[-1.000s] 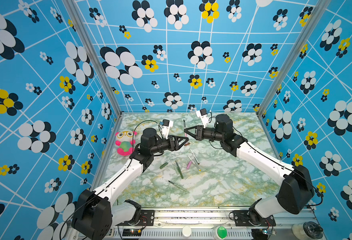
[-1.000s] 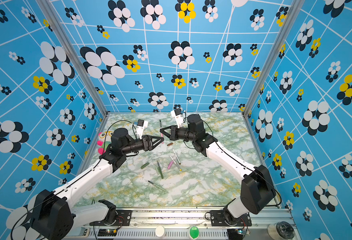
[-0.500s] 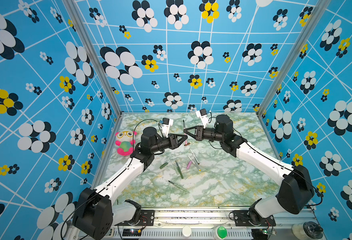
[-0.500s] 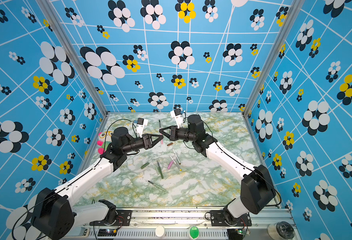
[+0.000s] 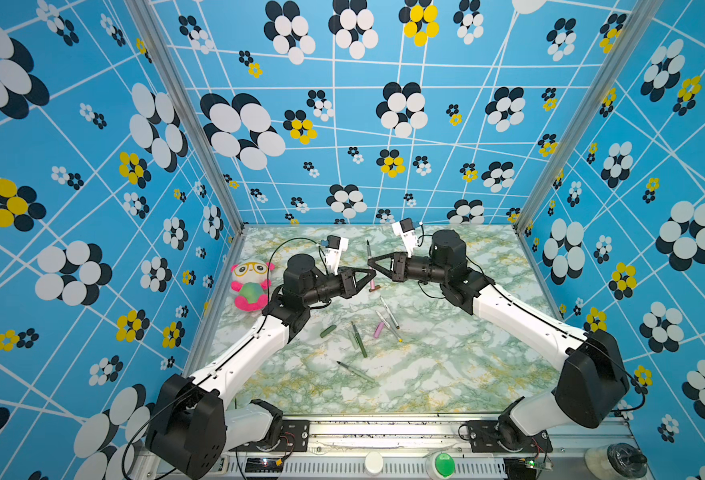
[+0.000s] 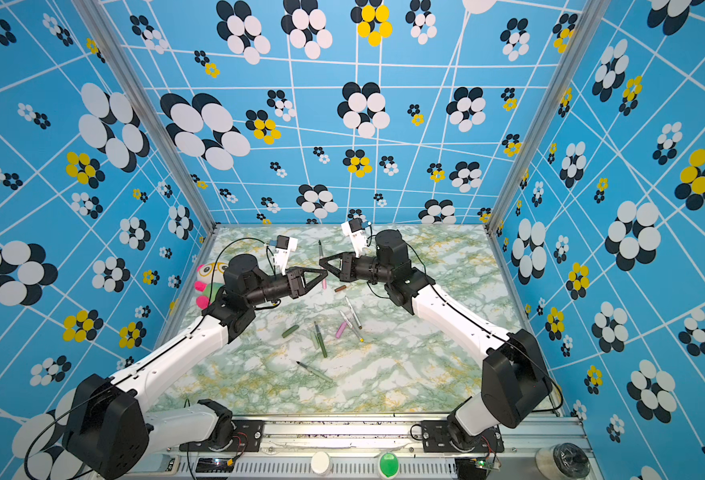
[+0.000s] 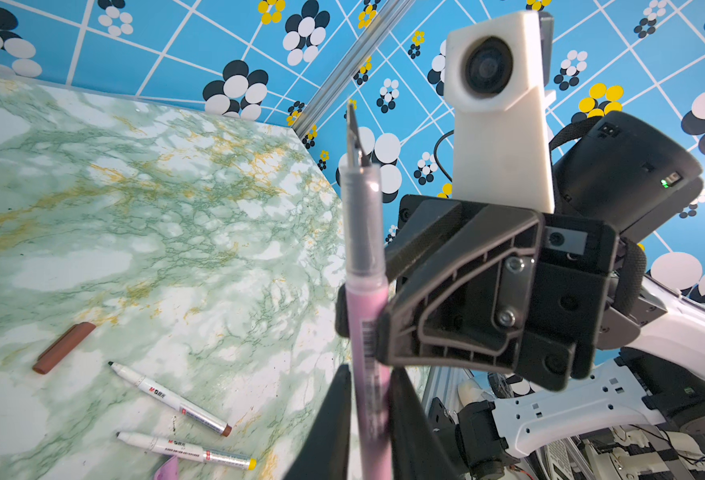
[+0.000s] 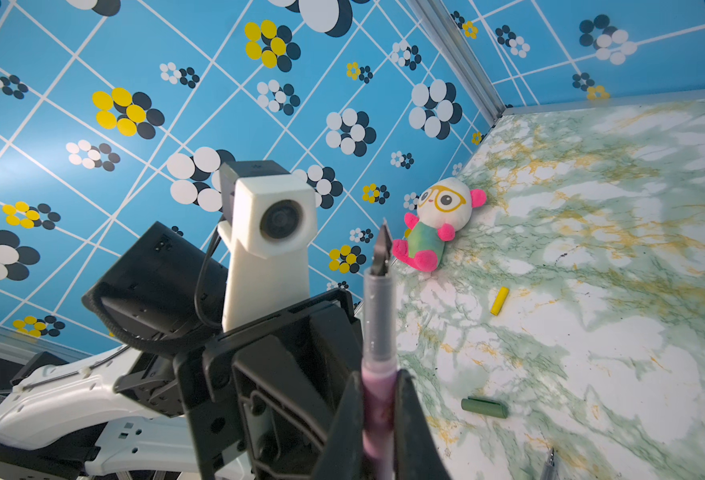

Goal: Insert the pens into the pen caps
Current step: 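Close the left gripper on the pink pen and open the right gripper, then grasp the pink pen cap with the right gripper while the left holds the pen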

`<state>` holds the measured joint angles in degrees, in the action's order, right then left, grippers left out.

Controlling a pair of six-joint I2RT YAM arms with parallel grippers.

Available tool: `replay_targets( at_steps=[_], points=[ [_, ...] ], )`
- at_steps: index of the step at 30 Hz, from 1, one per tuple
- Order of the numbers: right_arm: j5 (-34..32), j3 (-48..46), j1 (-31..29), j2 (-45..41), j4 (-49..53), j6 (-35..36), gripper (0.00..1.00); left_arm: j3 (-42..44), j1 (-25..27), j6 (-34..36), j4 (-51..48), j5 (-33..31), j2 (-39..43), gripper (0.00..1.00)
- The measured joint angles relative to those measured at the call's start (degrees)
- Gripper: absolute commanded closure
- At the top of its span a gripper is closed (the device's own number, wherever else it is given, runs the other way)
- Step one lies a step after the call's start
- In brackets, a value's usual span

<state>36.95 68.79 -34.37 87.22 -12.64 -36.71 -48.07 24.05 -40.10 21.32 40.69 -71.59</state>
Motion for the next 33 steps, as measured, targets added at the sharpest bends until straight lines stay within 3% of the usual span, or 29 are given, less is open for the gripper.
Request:
replay_targets(
  at_steps=[8, 10, 15, 18, 27, 33],
  points=[
    [-0.6, -0.2, 0.0, 0.0, -0.1, 0.0, 0.97, 0.0, 0.0, -1.1, 0.3, 0.0, -0.4, 1.00],
    [-0.6, -0.2, 0.0, 0.0, -0.1, 0.0, 0.90, 0.0, 0.0, -1.1, 0.2, 0.0, -0.4, 1.00],
    [-1.9, -0.2, -0.2, 0.0, 0.6, 0.5, 0.63, 0.0, 0.0, -0.3, -0.9, -0.7, -0.3, 1.00],
    [-4.5, -0.2, -0.3, -0.3, 3.5, 1.4, 0.56, 0.0, -0.1, 2.1, -5.6, -2.9, 0.4, 1.00],
    [-17.3, -0.2, -0.5, -5.4, 22.0, 4.1, 0.56, -0.5, -6.2, 8.8, -28.9, -13.8, 8.9, 1.00],
    [-25.6, 0.6, -3.1, -2.3, 36.4, 4.4, 0.57, -0.4, -7.9, 12.3, -43.4, -18.5, 11.5, 1.00]
  ],
)
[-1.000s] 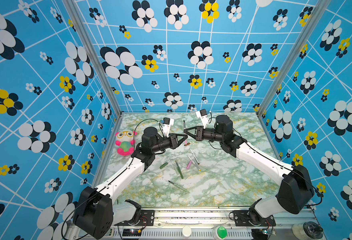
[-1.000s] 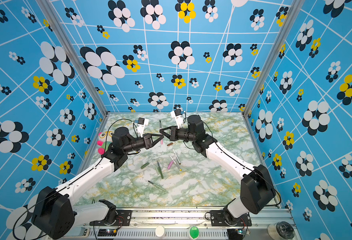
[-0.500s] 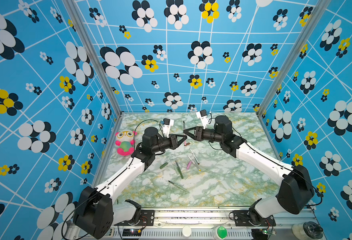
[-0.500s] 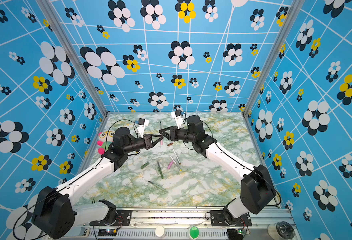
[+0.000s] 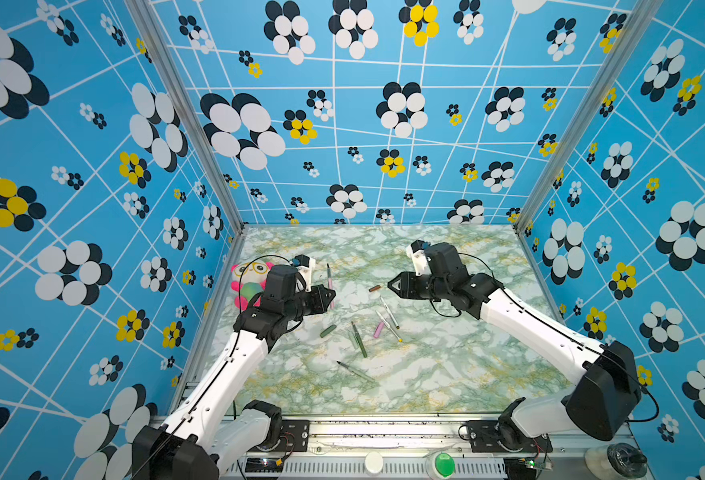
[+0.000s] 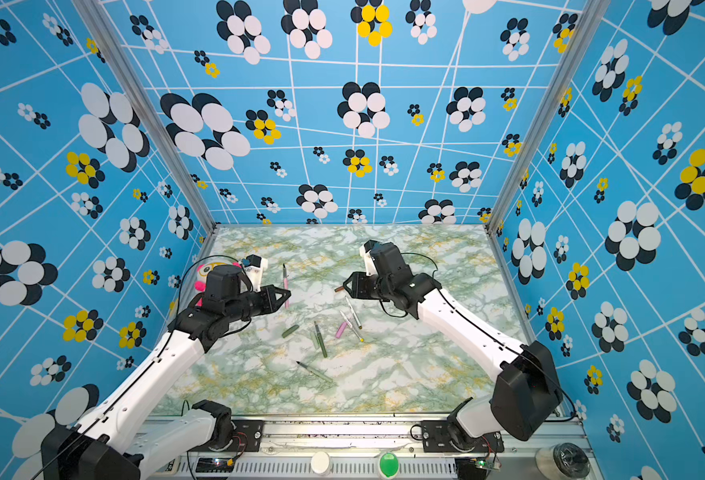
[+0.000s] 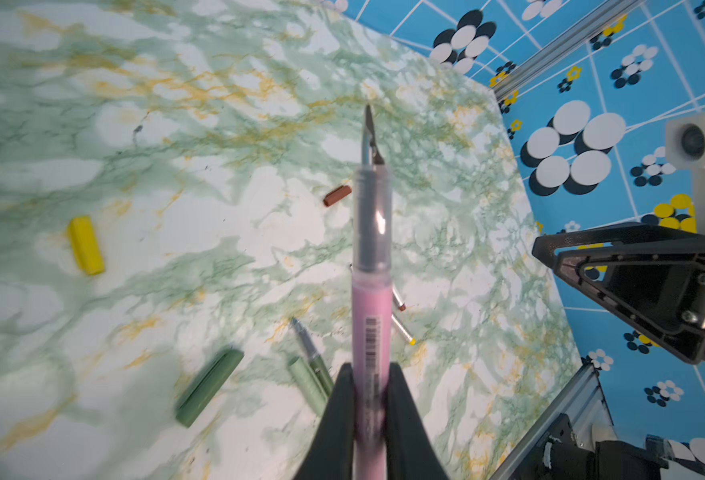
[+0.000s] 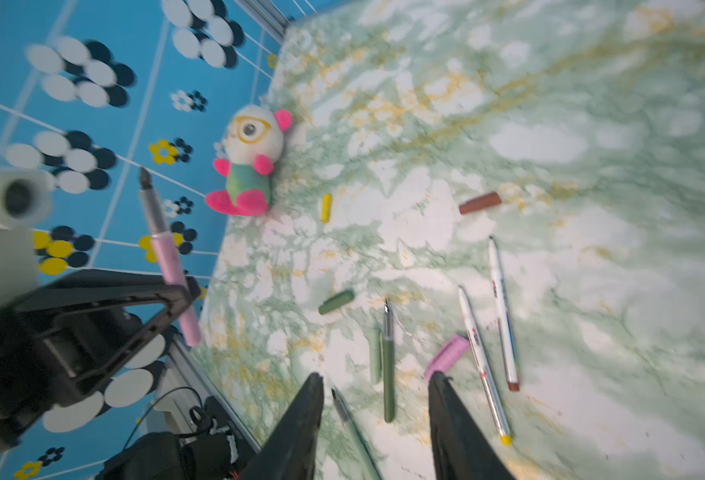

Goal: Insert the pens into the pen caps
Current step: 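Grasp the pink pen cap with the right gripper while the left holds the pen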

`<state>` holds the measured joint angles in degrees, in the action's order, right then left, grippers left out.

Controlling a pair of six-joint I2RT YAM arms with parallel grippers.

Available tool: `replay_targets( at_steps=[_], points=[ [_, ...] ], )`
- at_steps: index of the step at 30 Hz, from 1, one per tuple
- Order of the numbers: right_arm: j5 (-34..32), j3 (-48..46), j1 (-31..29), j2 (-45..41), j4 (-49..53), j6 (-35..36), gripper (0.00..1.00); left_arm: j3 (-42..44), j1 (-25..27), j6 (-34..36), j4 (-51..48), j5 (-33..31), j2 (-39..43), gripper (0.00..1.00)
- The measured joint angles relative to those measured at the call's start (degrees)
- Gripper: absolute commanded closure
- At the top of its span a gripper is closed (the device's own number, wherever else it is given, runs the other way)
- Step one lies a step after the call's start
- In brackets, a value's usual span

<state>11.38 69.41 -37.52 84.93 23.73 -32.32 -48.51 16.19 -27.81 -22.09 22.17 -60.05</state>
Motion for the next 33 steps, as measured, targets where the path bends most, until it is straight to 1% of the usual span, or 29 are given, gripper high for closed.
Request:
replay_targets(
  at_steps=[2, 6, 10, 12, 20, 30, 33],
  points=[
    [-1.4, 0.8, -2.1, 2.9, 3.5, 0.0, 0.57, 0.2, 0.0, 0.7, -3.1, -0.3, 0.3, 1.00],
    [-2.4, 4.9, -6.5, 11.2, 9.4, -0.1, 0.58, 2.3, 0.0, 1.1, -5.2, -0.1, 2.0, 1.00],
    [-2.9, 7.7, -8.8, 17.3, 11.6, -0.1, 0.58, 4.1, 0.0, 1.1, -5.7, 1.2, 2.4, 1.00],
    [-3.0, 7.8, -9.4, 19.0, 12.1, -0.1, 0.58, 4.3, 0.0, 1.0, -6.0, 1.7, 2.4, 1.00],
    [-3.4, 7.8, -9.6, 23.2, 13.1, 0.1, 0.61, 4.3, 0.0, 0.8, -5.2, 2.7, 2.3, 1.00],
    [-3.2, 9.2, -9.5, 27.9, 12.1, 1.3, 0.63, 4.3, 0.1, -0.9, -0.6, 4.0, -1.2, 1.00],
    [-3.2, 10.0, -9.1, 28.7, 11.6, 1.8, 0.66, 4.3, 0.3, -1.3, 0.5, 4.0, -1.9, 1.00]
  ],
)
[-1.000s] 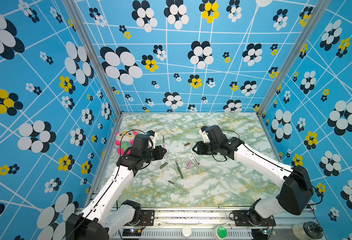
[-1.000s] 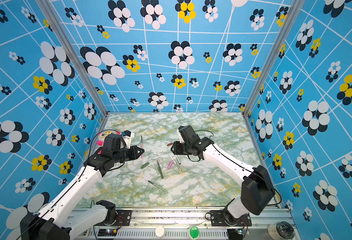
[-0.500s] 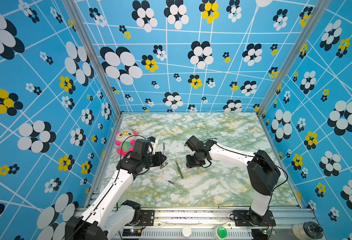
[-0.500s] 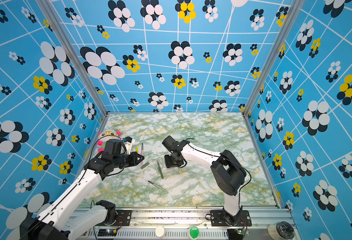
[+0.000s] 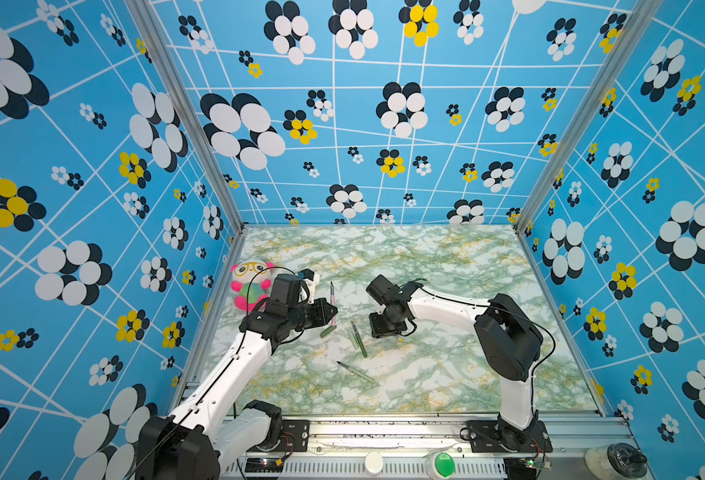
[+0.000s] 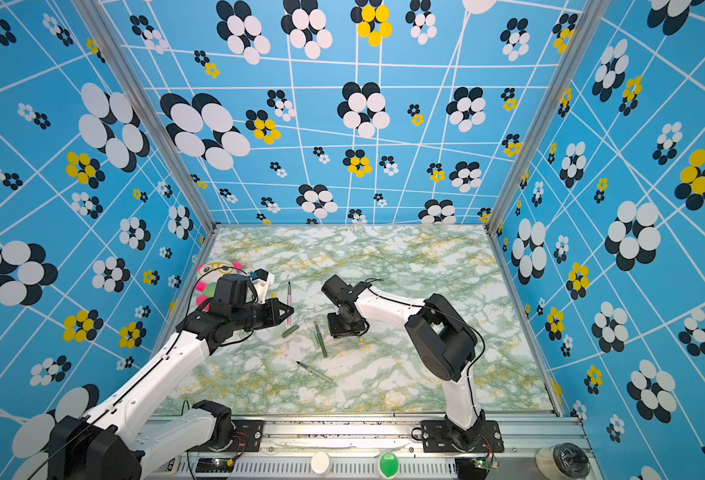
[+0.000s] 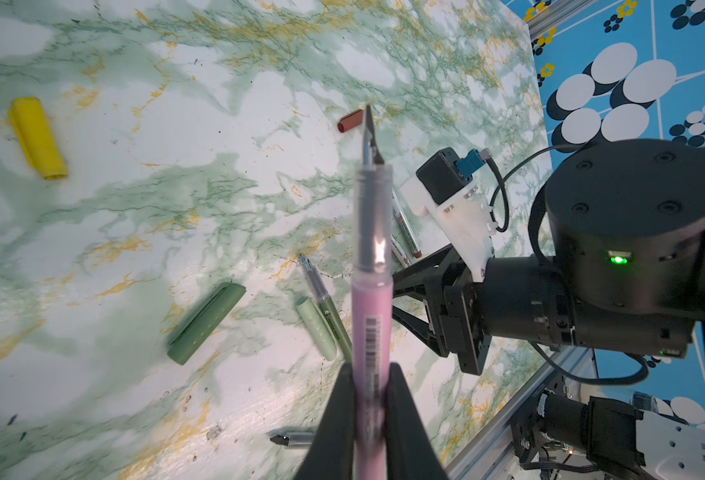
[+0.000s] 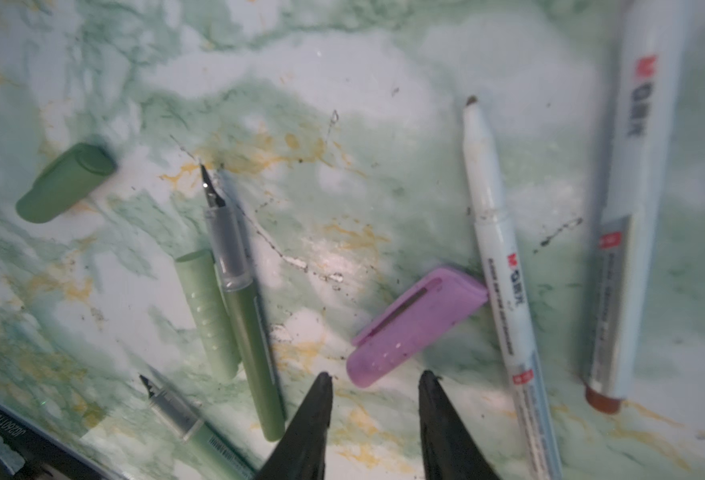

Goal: Insert the pens into the pen caps
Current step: 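Grasp the pink pen cap with the right gripper while the left holds the pen, then lift the pink cap with the right gripper toward the pen tip in the left gripper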

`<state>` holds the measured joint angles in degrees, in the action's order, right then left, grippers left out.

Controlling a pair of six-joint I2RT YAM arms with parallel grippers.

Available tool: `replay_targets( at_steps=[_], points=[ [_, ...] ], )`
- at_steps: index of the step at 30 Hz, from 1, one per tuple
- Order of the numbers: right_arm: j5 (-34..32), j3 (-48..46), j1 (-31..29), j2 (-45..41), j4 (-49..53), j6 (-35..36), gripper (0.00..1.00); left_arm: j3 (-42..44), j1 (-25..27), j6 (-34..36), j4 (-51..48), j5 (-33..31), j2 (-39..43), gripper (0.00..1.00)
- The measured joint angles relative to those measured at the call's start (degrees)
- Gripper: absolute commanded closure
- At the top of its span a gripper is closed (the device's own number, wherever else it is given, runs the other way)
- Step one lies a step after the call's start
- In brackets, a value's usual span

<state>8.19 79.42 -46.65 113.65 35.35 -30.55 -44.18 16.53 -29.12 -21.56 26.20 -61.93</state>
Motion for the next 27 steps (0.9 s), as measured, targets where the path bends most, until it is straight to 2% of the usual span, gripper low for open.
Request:
replay_targets(
  at_steps=[14, 27],
  points=[
    [-1.9, 4.2, 0.8, 4.2, 0.0, 3.0, 0.79, 0.0, 0.5, -0.3, 2.6, 0.4, -1.8, 1.00],
    [-2.4, 4.6, 0.8, 4.4, 0.0, 4.5, 0.93, 0.0, 0.6, -0.5, 4.0, 0.8, -3.3, 1.00]
  ],
)
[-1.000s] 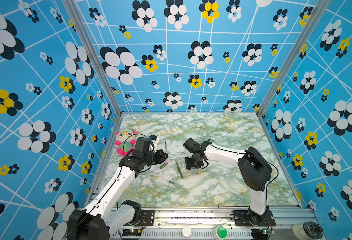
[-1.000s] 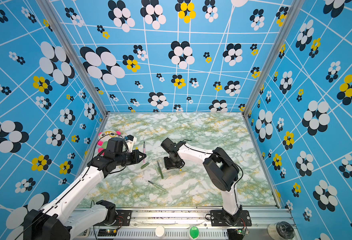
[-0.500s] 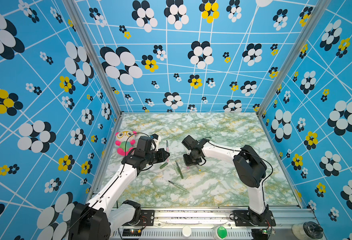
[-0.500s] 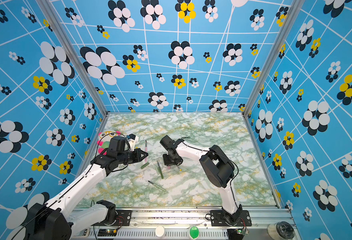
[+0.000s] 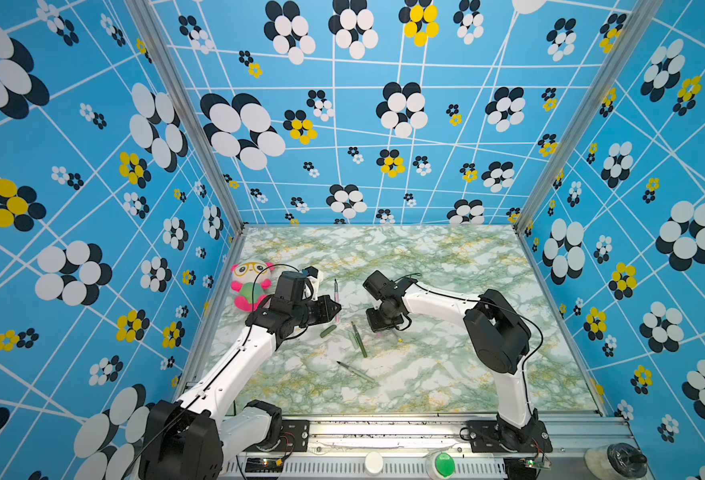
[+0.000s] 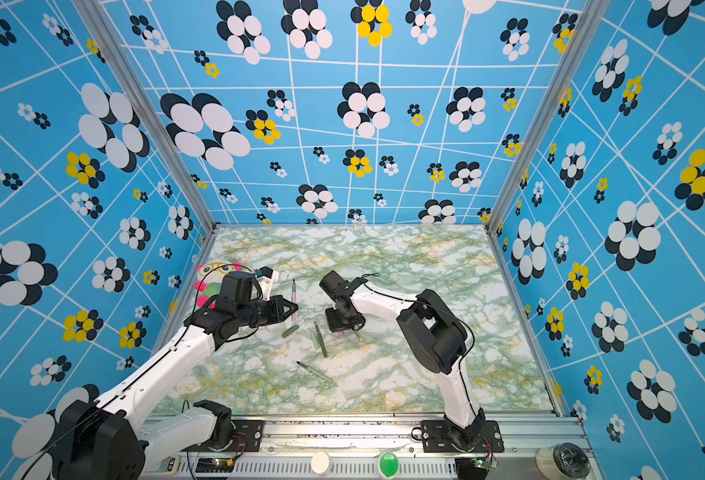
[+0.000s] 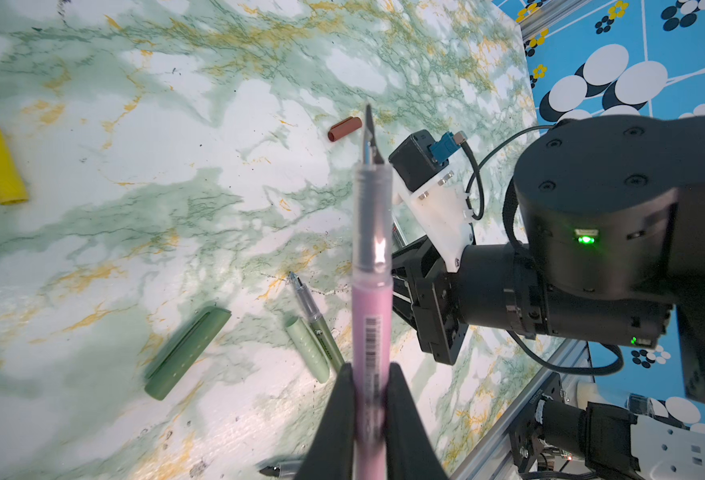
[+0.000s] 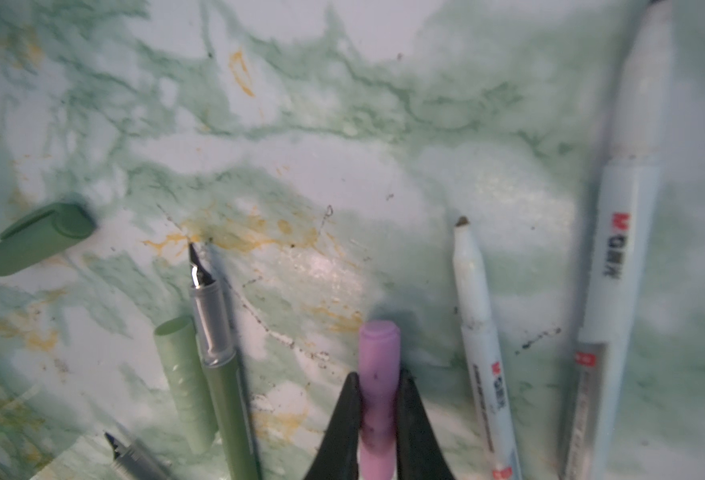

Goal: Insert the pens into the pen caps
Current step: 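Lift the pink cap with the right gripper toward the pen tip in the left gripper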

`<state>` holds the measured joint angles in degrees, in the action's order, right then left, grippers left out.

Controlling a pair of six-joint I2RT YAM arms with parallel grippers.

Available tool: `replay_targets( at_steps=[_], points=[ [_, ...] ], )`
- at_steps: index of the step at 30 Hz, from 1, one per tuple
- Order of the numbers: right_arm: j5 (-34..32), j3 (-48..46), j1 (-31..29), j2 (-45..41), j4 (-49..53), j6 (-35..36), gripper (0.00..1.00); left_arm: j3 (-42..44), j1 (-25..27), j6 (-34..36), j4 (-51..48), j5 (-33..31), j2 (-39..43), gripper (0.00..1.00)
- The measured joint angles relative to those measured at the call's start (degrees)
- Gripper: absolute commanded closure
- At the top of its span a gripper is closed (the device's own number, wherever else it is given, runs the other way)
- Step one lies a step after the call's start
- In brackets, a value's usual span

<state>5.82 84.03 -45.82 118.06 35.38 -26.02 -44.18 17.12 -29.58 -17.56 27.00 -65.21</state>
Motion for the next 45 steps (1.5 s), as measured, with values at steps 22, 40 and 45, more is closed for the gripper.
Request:
replay_targets(
  at_steps=[22, 40, 45],
  points=[
    [6.6, 6.4, 13.5, -14.1, -6.5, -4.9, 0.94, -0.1, 10.1, 2.2, 6.9, 5.6, -4.9, 1.00],
    [13.2, 7.1, 13.7, -17.2, -12.4, -9.9, 0.95, -2.6, 15.5, -2.3, 19.4, 4.3, -11.5, 1.00],
    [14.3, 5.6, 13.7, -17.4, -12.5, -10.5, 0.95, -2.6, 15.5, -3.0, 21.0, 3.1, -11.5, 1.00]
  ],
)
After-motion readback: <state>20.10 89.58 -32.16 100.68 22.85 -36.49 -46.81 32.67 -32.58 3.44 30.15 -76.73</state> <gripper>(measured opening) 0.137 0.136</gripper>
